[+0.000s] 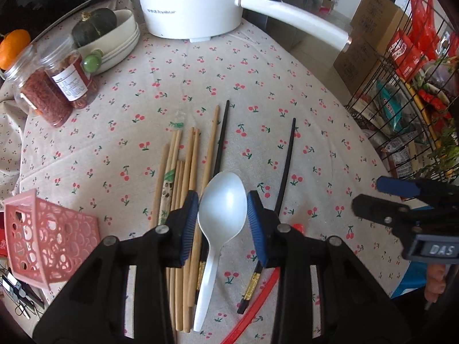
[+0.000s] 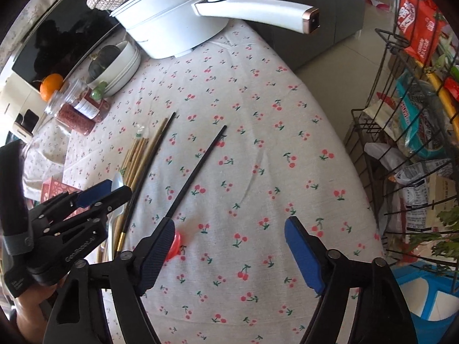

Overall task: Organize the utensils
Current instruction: 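Close the left gripper on the white plastic spoon while the right gripper reaches the red spoon, then grasp the red spoon with the right gripper while the left gripper lifts the white spoon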

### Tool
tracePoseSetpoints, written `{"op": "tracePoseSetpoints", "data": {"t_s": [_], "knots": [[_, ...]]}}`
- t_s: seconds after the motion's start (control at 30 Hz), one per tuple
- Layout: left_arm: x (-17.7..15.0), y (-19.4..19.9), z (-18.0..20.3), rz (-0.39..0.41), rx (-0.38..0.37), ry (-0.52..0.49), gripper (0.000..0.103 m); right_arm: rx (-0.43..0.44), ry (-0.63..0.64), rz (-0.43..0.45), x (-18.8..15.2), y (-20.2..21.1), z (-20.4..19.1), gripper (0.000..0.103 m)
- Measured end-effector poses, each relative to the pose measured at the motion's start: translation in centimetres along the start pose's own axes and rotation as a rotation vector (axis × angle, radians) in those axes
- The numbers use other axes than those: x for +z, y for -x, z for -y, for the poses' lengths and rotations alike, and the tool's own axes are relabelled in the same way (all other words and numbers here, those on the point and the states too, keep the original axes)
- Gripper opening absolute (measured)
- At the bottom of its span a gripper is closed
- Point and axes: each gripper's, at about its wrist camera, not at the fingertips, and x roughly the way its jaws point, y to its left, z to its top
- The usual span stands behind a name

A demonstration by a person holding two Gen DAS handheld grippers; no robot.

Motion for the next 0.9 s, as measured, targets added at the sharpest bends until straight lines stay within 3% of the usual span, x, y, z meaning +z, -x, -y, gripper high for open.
{"op": "tracePoseSetpoints", "data": {"t_s": [0.17,0.23,0.47,0.67,0.77,0.9], "knots": [[-2.2,4.1,-2.1,0.116,-0.066,0.089,0.037,0.135,0.027,-0.096,-0.5,-2.8,-2.3,0.047],[-2.9,4.8,-2.6,0.145,-0.083,0.108,0.037,0.147,0.041,-0.122,-0.8,-3.9,-3.1,0.037],[-5.3,5.5,-4.2,0.156,-0.106,0.139,0.037,0.14,0.088,-0.147,-1.0,-6.6,-4.8,0.027],[-6.5,6.3,-5.7,0.17,-0.104,0.145,0.037,0.153,0.128,-0.121,-1.2,-7.3,-4.8,0.009],[-6.5,7.6,-6.5,0.214,-0.119,0.165,0.037,0.173,0.133,-0.103,-1.3,-7.1,-4.6,0.006],[-6.1,10.5,-7.6,0.337,-0.139,0.192,0.037,0.172,0.149,-0.045,-1.4,-5.3,-5.1,0.004]]}}
